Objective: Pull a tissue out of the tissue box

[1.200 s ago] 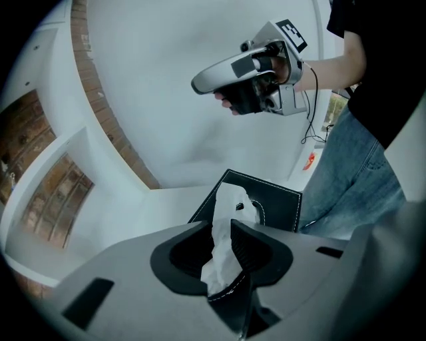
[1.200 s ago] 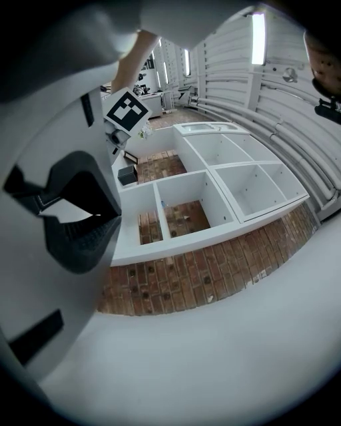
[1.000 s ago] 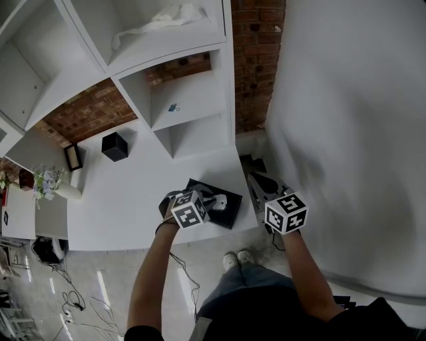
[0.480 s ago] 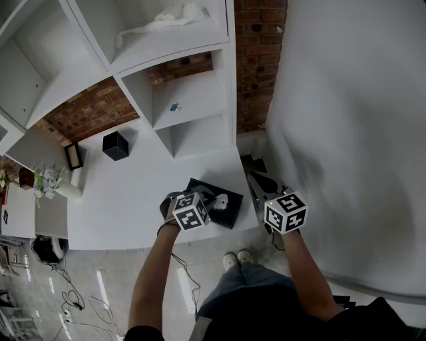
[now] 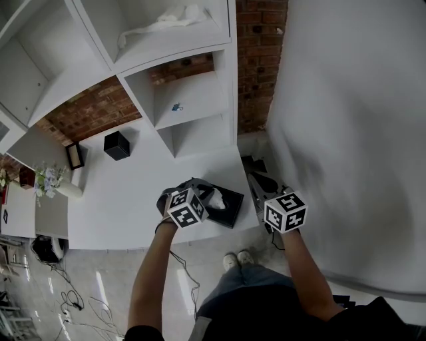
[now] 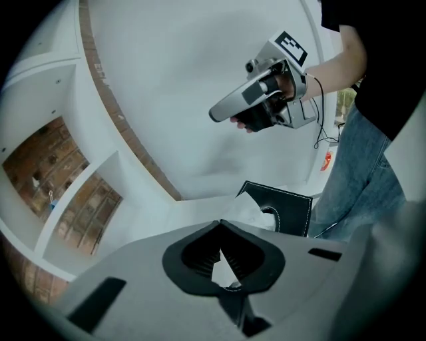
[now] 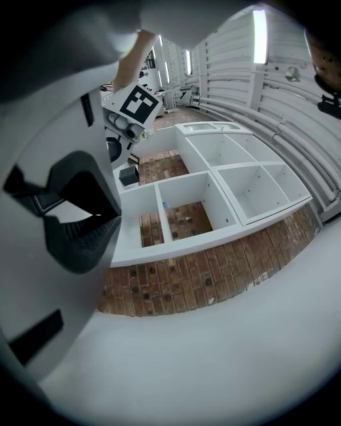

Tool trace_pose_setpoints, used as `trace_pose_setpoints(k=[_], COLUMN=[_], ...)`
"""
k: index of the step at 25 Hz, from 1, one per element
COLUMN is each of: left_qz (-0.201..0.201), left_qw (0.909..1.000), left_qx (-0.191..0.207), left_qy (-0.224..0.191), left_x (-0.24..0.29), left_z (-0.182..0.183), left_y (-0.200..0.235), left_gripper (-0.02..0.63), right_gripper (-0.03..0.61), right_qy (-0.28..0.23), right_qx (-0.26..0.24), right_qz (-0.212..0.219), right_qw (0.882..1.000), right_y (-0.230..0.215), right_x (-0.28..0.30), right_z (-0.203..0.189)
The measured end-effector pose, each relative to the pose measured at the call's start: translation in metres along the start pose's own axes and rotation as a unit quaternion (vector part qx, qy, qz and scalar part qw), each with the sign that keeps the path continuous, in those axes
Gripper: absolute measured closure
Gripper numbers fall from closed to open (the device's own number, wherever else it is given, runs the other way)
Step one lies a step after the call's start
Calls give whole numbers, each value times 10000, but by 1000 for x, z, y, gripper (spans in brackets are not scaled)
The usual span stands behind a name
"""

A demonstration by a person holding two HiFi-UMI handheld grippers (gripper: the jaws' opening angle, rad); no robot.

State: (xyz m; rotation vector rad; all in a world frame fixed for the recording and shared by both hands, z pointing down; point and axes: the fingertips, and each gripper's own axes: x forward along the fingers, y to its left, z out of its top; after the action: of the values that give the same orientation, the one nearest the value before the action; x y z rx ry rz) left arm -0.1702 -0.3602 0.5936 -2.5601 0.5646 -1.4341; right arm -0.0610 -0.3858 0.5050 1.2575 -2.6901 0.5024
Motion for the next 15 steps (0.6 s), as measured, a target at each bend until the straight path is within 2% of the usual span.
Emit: trace_pose_setpoints(k=[15], left_qz=[486], left_qw=[9986], left_qx=[53], left_qy=[-215], left_x=[-21], left_z=[14], left_y=[29], left_gripper=[604], right_gripper=[580], right_qy=[-51], right_qx=[-52], right_qz=[8], right_qw=[10000], right_y=[6], right_x=[1], right_z=[7])
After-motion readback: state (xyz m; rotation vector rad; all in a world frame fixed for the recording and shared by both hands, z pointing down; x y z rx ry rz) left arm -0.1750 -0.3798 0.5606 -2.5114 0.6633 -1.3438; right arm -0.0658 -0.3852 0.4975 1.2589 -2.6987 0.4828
